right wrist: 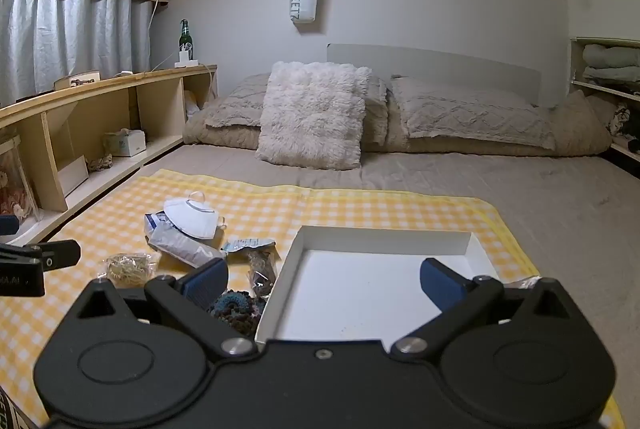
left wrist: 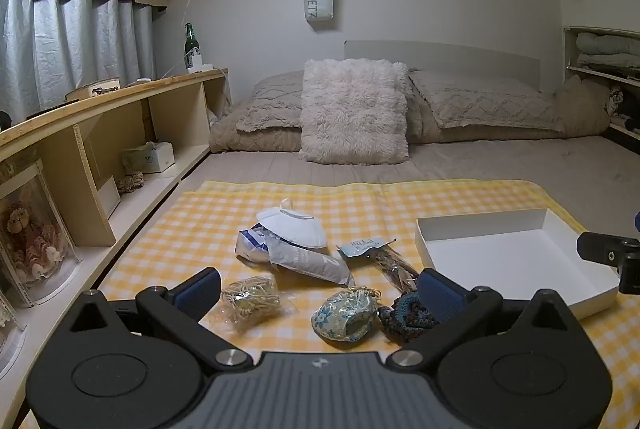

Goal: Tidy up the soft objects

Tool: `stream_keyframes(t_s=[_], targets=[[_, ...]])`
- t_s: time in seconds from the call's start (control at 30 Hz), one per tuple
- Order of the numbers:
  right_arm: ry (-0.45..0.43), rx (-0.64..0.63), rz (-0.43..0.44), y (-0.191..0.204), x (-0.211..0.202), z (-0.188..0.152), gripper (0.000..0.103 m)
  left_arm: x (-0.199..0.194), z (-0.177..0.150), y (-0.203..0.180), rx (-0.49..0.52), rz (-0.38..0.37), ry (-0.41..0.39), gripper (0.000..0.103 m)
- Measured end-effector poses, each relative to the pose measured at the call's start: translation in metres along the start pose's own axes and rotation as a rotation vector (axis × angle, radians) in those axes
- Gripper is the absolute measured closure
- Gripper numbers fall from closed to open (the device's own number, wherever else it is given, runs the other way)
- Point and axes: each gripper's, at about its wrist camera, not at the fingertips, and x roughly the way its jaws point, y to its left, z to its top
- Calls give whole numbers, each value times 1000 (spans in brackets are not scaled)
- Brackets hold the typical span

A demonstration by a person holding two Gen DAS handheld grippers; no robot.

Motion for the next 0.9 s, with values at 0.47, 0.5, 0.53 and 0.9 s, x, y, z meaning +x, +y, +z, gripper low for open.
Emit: stream_keyframes(t_s=[0.47, 0.5, 0.53, 0.9], targets=[[3, 0, -1, 1, 1, 0, 0, 0, 0, 0, 1, 0, 1, 0], [3, -1, -2, 1, 1, 0, 0, 0, 0, 0, 1, 0, 1, 0], [3, 0, -2, 1, 1, 0, 0, 0, 0, 0, 1, 0, 1, 0], [4, -1, -2, 1, 1, 0, 0, 0, 0, 0, 2, 0, 3, 0]])
